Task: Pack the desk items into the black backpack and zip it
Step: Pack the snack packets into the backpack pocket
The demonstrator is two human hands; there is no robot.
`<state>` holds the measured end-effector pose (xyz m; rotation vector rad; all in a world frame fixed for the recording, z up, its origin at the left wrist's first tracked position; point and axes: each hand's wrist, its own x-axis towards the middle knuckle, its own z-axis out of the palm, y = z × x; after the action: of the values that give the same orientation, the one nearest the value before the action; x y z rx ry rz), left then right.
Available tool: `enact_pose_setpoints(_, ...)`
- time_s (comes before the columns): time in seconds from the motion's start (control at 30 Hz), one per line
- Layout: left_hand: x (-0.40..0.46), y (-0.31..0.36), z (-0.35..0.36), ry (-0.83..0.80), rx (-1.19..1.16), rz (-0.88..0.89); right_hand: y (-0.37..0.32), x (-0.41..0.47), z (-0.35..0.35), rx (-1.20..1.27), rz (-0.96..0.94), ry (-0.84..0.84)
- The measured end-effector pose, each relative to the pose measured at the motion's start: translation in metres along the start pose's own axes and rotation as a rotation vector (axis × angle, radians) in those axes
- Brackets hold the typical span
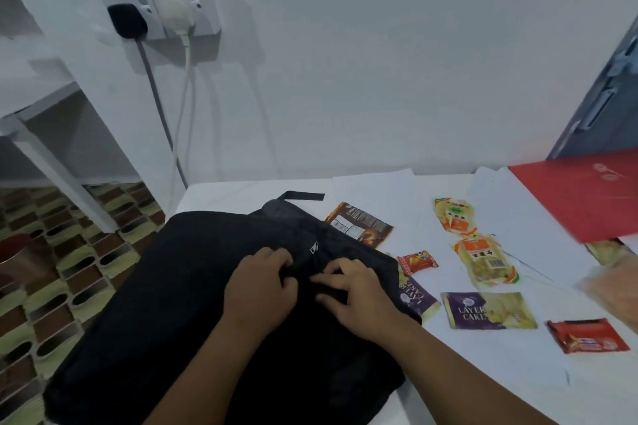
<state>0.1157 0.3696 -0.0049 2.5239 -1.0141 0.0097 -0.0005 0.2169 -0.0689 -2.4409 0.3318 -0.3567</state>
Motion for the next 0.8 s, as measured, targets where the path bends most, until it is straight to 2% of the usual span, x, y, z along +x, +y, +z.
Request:
enact_pose_setpoints(0.17, 0.026, -0.017, -0.029, -0.174, -0.345, -0.190, -0.004, 0.002, -0.007, 0.116, 0.062, 0.052)
enact_pose_setpoints(0.27, 0.037, -0.021, -0.031, -0.221, -0.452, -0.277, -0.013, 0.007, -0.024, -0.010, 0.096, 0.022)
enact_pose_setpoints(0.33, 0.040, -0.022, -0.030, -0.212, -0.524, -0.333, -0.020, 0.013, -0.037, -0.126, 0.103, 0.004)
enact_pose_setpoints(0.6, 0.037, -0.031, -0.030, -0.152, -0.811, -0.476, -0.009, 0.034, -0.060, -0.244, 0.086, -0.157)
enact_pose_setpoints(0.67, 0.034, -0.030, -0.029, -0.135, -0.824, -0.489, -0.004, 0.037, -0.064, -0.161, 0.092, -0.229)
enact_pose_setpoints(0.73, 0.033, -0.026, -0.028, -0.131, -0.842, -0.493, 0.000, 0.041, -0.074, 0.123, 0.132, -0.245)
enact_pose_setpoints(0.8, 0.033, -0.024, -0.028, -0.114, -0.853, -0.497, 0.008, 0.050, -0.085, 0.438, 0.210, -0.064)
